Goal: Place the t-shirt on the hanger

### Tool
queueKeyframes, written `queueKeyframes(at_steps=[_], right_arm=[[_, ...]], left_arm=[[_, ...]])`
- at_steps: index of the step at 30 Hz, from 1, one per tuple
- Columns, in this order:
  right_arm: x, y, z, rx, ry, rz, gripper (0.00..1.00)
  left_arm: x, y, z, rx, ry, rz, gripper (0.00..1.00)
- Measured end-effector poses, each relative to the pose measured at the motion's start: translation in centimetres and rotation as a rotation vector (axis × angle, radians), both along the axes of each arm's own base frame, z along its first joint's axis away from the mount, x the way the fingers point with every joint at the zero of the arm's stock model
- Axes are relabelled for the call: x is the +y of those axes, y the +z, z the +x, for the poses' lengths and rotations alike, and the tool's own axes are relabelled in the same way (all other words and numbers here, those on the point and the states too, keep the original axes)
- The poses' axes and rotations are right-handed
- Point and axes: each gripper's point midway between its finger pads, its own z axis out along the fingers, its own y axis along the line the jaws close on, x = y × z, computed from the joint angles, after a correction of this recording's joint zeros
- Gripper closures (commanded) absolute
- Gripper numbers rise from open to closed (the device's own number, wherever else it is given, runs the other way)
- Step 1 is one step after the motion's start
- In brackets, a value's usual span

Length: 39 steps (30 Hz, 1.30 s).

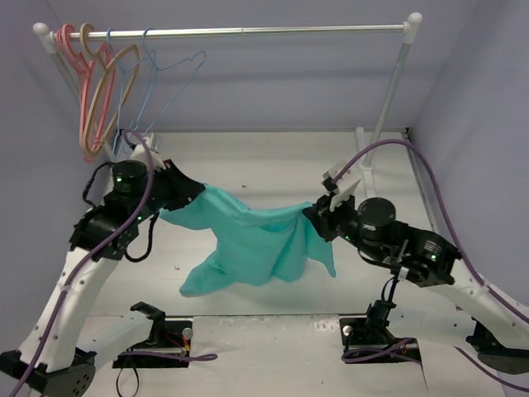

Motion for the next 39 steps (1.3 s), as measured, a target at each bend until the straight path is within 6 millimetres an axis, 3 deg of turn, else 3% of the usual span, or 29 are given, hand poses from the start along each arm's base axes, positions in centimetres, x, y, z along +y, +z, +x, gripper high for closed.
queueKeyframes(at_steps=[6, 9, 12, 14, 15, 16, 17, 18, 19, 23, 28, 33, 36, 39], right_arm=[[-0.1, -7.3, 3.5, 0.135, -0.099, -0.136, 1.0], [-1.3, -10.5, 6.6, 0.224, -0.169, -0.161, 1.0], [-2.1, -12.5, 9.2, 0.287, -0.204, -0.162, 1.0], [-2.5, -13.8, 11.2, 0.333, -0.213, -0.152, 0.89], [-2.9, -14.5, 12.2, 0.359, -0.224, -0.152, 0.72], [-3.3, -15.2, 13.4, 0.383, -0.237, -0.151, 0.67], [-3.6, -15.8, 14.6, 0.402, -0.256, -0.155, 0.61], [-4.0, -16.4, 15.5, 0.417, -0.269, -0.165, 0.44], [-4.3, -17.0, 16.8, 0.443, -0.295, -0.167, 0.36], [-4.1, -16.9, 19.9, 0.451, -0.323, -0.177, 0.29], [-4.0, -13.1, 20.3, 0.386, -0.334, -0.128, 0.27], [-4.6, -7.9, 17.8, 0.296, -0.309, -0.05, 0.25], [-4.7, -4.8, 15.5, 0.236, -0.269, 0.009, 0.24], [-4.5, -3.2, 13.3, 0.204, -0.219, 0.052, 0.23]], left_arm=[[0.0, -10.9, 2.4, 0.276, 0.062, 0.113, 1.0], [0.0, -14.4, 3.2, 0.357, 0.086, 0.15, 1.0], [0.0, -16.1, 4.3, 0.381, 0.107, 0.17, 1.0], [-0.1, -16.7, 5.5, 0.376, 0.125, 0.182, 0.84], [-0.1, -17.0, 6.1, 0.377, 0.131, 0.191, 0.76], [-0.2, -17.2, 6.8, 0.378, 0.138, 0.2, 0.67], [-0.4, -17.3, 7.5, 0.375, 0.139, 0.208, 0.52], [-0.6, -17.2, 8.4, 0.368, 0.141, 0.214, 0.48], [-0.8, -17.0, 9.3, 0.364, 0.141, 0.219, 0.45], [-1.8, -14.9, 12.4, 0.313, 0.132, 0.22, 0.39], [-2.4, -8.8, 13.8, 0.175, 0.099, 0.2, 0.39], [-1.4, -2.9, 11.6, 0.046, 0.071, 0.211, 0.39], [0.0, 1.7, 9.3, -0.07, 0.075, 0.221, 0.39], [1.7, 6.1, 7.5, -0.175, 0.104, 0.253, 0.39]])
